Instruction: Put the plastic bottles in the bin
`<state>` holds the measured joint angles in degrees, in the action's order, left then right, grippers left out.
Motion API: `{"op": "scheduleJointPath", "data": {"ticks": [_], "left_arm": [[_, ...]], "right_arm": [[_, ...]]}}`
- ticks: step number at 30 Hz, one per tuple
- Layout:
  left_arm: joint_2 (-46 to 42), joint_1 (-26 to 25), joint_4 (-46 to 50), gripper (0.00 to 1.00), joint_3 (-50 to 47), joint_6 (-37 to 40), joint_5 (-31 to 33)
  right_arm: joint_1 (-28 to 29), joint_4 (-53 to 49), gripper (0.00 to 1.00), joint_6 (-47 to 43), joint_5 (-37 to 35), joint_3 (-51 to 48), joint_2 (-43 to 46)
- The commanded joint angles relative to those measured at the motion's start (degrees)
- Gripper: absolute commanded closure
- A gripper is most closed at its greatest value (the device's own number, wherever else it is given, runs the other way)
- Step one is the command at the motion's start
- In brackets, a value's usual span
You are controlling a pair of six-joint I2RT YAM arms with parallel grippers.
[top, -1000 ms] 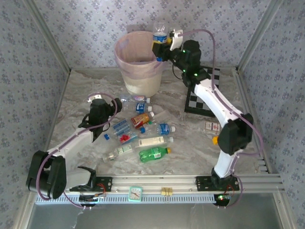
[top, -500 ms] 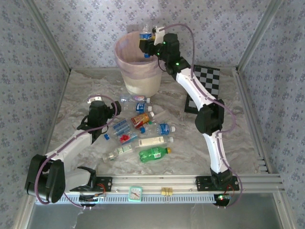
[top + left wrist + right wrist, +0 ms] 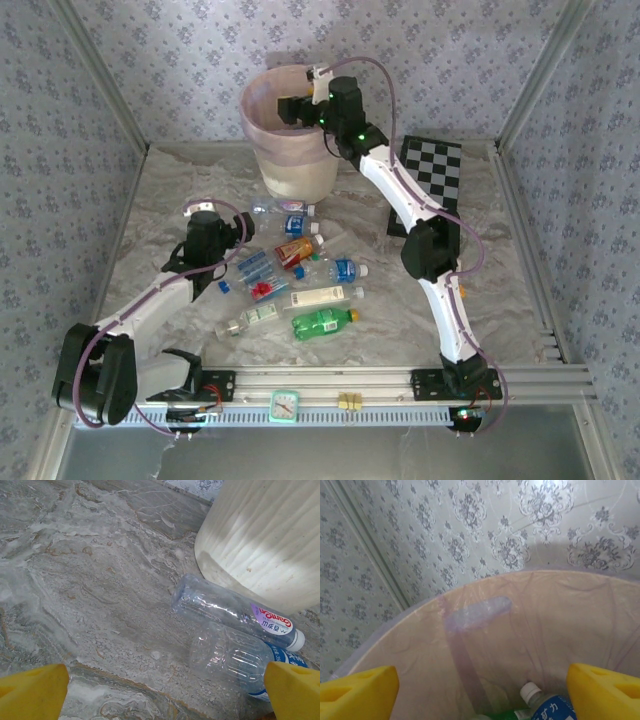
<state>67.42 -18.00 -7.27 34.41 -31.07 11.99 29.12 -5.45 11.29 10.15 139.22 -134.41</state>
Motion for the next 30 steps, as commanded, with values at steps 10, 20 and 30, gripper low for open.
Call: {"op": "scheduleJointPath", "data": {"ticks": [10, 20, 30], "left_arm": [[0.66, 0.33, 0.89, 0.0, 0.87, 0.23, -1.41], [2.89, 0.33, 2.33, 0.0, 2.96, -0.73, -3.19], [10.09, 0.33, 3.11, 0.0, 8.01, -2.24, -7.03]], "right_arm": [[1.58, -4.05, 0.0, -5.01, 0.08, -2.78, 10.16], [3.62, -0.32, 0.0, -7.68, -3.44, -28.12, 27.97], [3.92, 1.42, 0.0, -4.95, -11.62, -58.02, 45.14]]}}
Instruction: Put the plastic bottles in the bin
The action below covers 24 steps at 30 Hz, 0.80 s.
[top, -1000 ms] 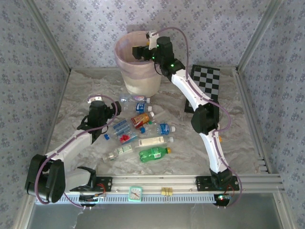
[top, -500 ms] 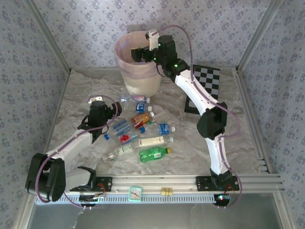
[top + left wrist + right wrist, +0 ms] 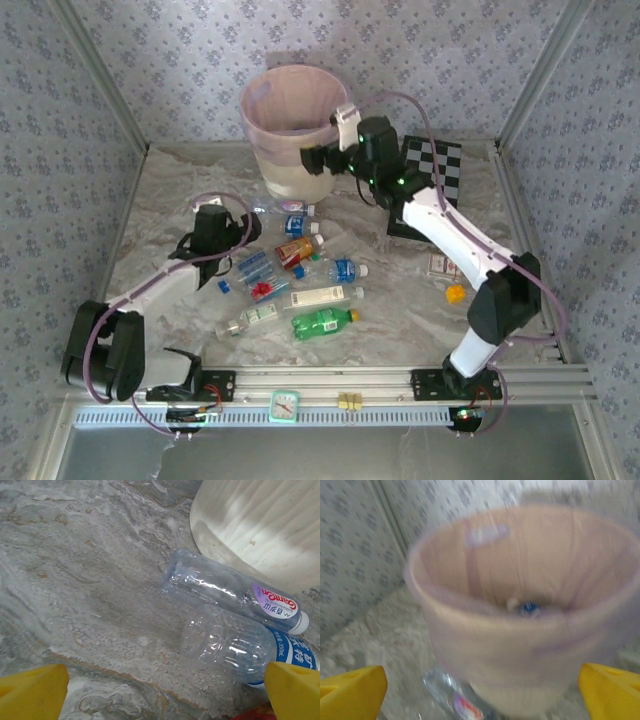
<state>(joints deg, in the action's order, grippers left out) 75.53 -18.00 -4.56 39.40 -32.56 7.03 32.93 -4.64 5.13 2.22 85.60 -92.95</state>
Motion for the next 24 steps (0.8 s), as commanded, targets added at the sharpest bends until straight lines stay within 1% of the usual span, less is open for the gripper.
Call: {"op": "scheduleJointPath", "data": {"ticks": [1, 6, 8, 10, 13, 16, 20, 24], "left_arm": [[3.09, 0.33, 0.58, 0.0, 3.95, -0.68, -2.77], [8.62, 0.33, 3.39, 0.0, 9.83, 2.59, -6.45], [11.12, 0.17, 6.1, 0.0, 12.91, 4.89, -7.53], [13.55, -0.08, 9.88, 0.01, 16.2, 5.45, -7.42], [15.95, -0.6, 12.41, 0.01, 18.38, 2.85, -7.67], [18.01, -1.48, 14.43, 0.02, 19.81, -2.38, -6.86], [19.43, -2.28, 13.26, 0.02, 19.88, -8.99, -8.87], [18.26, -2.74, 15.37, 0.02, 19.49, -9.92, -7.72]], "right_arm": [[0.17, 0.27, 0.0, 1.67, -4.22, -6.6, 4.88], [0.12, -1.84, 0.0, 4.1, -7.48, -14.79, 8.16], [-0.01, -2.03, 0.0, 4.95, -8.33, -16.77, 8.56], [-0.12, -2.04, 0.0, 6.62, -9.31, -19.97, 8.56], [-0.22, -1.06, 0.0, 8.16, -8.99, -21.68, 8.26], [-0.21, 0.34, 0.0, 9.26, -9.52, -22.54, 7.89], [-0.19, 1.61, 0.0, 9.82, -9.55, -22.87, 7.47], [-0.08, 1.06, 0.0, 9.99, -9.95, -23.35, 7.6]]}}
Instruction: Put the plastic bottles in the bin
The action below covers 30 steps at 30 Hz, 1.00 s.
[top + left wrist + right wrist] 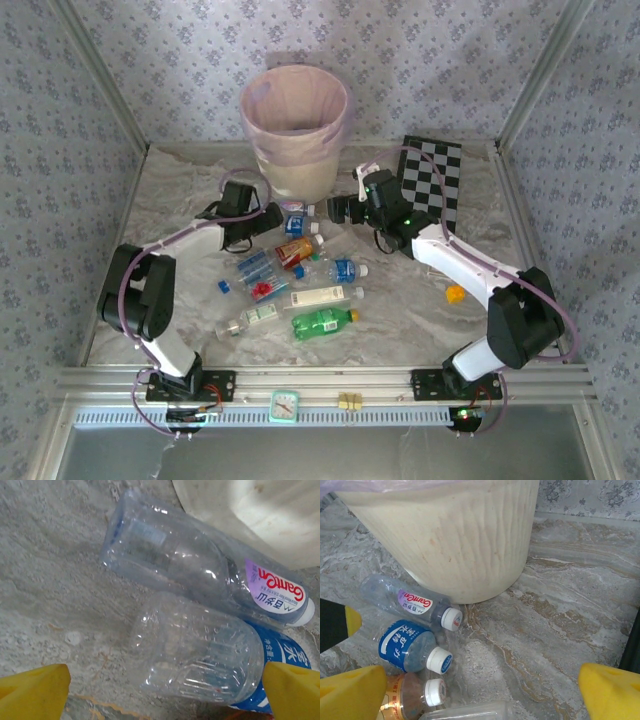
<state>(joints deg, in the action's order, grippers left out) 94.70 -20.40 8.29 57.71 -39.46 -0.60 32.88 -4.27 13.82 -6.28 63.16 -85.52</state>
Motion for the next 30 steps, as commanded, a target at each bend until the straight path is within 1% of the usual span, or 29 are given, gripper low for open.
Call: {"op": "scheduleJointPath", "data": {"ticks": [1, 5, 9, 16, 19, 26, 30], "left_arm": [[-1.6, -0.34, 3.81, 0.02, 1.09, -2.44, 0.42], [-5.23, -0.34, 10.52, 0.02, 0.08, 1.14, 2.34], [-10.03, -0.59, 15.55, 0.01, -3.21, 4.72, 2.27], [-17.68, -3.6, 18.9, 0.0, -10.39, 7.34, 2.1], [-18.67, -4.95, 18.45, 0.0, -12.36, 7.21, 1.75], [-18.32, -7.25, 19.61, 0.0, -13.44, 7.09, 0.86], [-18.67, -7.85, 20.53, 0.0, -14.45, 7.04, 3.03]], "right_arm": [[-0.1, 0.72, 0.0, 1.38, -1.45, -1.24, 0.3], [-0.02, 0.71, 0.0, 1.73, -2.24, -2.79, 0.77], [-0.15, 1.05, 0.0, 2.16, -2.51, -3.65, 1.02], [-0.19, 1.81, 0.0, 2.65, -2.33, -3.46, 0.67], [-0.18, 2.0, 0.0, 2.96, -2.16, -3.2, 0.53], [-0.01, 1.07, 0.0, 3.23, -2.24, -2.6, 0.52], [0.05, 1.31, 0.0, 3.49, -2.33, -2.6, 0.35]]}}
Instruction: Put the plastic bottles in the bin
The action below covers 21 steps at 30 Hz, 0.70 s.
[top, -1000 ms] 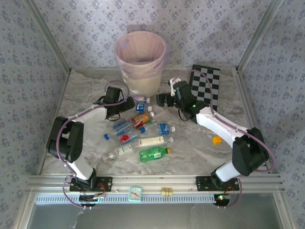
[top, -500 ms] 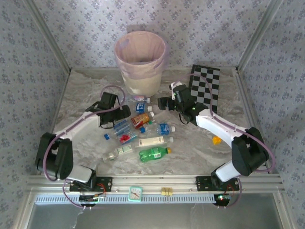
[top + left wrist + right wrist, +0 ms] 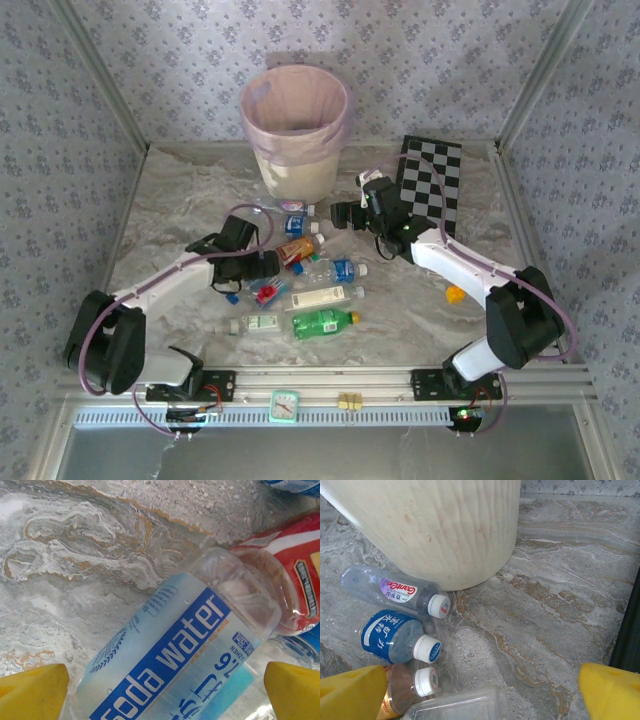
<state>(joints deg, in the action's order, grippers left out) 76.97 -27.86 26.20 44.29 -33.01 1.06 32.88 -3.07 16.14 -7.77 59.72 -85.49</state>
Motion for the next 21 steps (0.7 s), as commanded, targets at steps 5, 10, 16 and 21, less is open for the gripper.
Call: {"op": "scheduleJointPath", "data": {"ticks": [5, 10, 16, 21], "left_arm": [[0.72, -0.6, 2.35, 0.01, -1.84, 0.64, 4.2], [2.57, -1.03, 3.23, 0.0, -1.94, 0.27, 6.85], [5.52, -1.06, 2.27, 0.01, -1.07, -1.63, 11.4], [8.75, -0.94, 0.46, 0.05, 1.08, -1.33, 12.09]], "right_arm": [[0.16, -0.32, 0.0, 1.26, -0.58, 1.66, -0.11], [0.36, -0.88, 0.0, 1.17, -1.28, 1.84, -0.02], [0.44, -0.52, 0.0, 1.44, -1.02, 2.05, -0.56], [0.66, -1.73, 0.0, 0.95, -1.68, 2.48, -0.49]]}}
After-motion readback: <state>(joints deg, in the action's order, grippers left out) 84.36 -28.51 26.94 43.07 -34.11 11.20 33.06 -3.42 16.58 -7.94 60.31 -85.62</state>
